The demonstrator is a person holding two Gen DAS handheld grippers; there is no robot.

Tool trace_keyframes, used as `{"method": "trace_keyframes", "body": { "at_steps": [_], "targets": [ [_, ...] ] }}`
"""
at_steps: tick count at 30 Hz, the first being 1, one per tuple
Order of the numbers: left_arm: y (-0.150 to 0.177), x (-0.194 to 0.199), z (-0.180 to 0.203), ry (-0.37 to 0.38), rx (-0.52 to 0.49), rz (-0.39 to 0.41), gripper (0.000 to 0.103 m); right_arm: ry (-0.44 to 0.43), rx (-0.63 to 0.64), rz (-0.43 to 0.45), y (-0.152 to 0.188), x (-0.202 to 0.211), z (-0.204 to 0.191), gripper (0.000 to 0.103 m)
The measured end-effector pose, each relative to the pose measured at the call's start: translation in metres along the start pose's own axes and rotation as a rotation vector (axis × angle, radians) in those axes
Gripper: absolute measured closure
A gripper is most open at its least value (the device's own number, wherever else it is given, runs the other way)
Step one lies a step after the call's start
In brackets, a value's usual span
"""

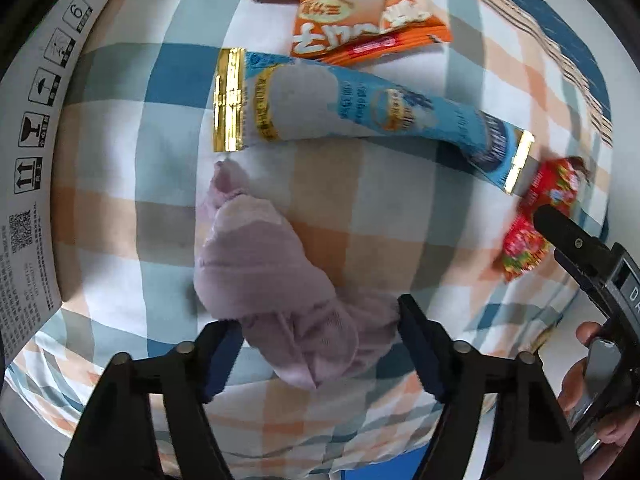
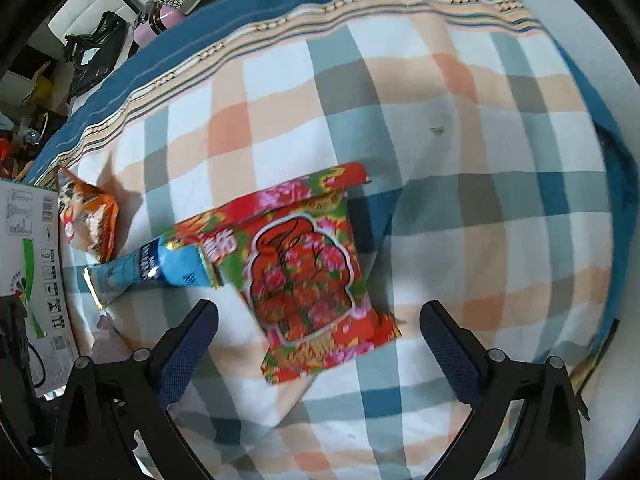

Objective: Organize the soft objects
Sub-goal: 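Grasp the lilac sock with the left tool while the right tool grasps the red snack bag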

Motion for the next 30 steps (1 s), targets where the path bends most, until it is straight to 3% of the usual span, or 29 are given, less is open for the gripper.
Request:
{"method": "trace_keyframes", "body": {
  "at_steps": [5,9,18,30],
  "targets": [
    [0.000,-0.002,-0.004,-0.011,0.013,0.023,0.053,-0.010,-0.008,-0.039,-0.002,-0.015,0.001,0.034],
    [0.000,0.003,-0.006,-0.011,-0.003,0.043,0.061,0.006,-0.020,-0.047,-0.003,-0.020,0.005,0.042],
    [0.012,0.014,-0.001,-0.012,-0.041,0.090,0.065,0.037,0.003,-0.062,0.012,-0.014,-0.018,0.051],
    [0.048,0.055,-0.002,0.011,-0.123,0.180,0.065,-0.023,0.023,-0.017,0.057,0.021,-0.071,0.054]
  ]
}}
Point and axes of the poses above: each gripper's, at about its wrist camera, not at the fingertips, and x roughly against the way its jaws point, z to its right, y to its underside, the point moved 6 cm from there along -x, roughly the way its jaws point, and after that the axes turned 5 degrees about -y, right-handed, at the moved point
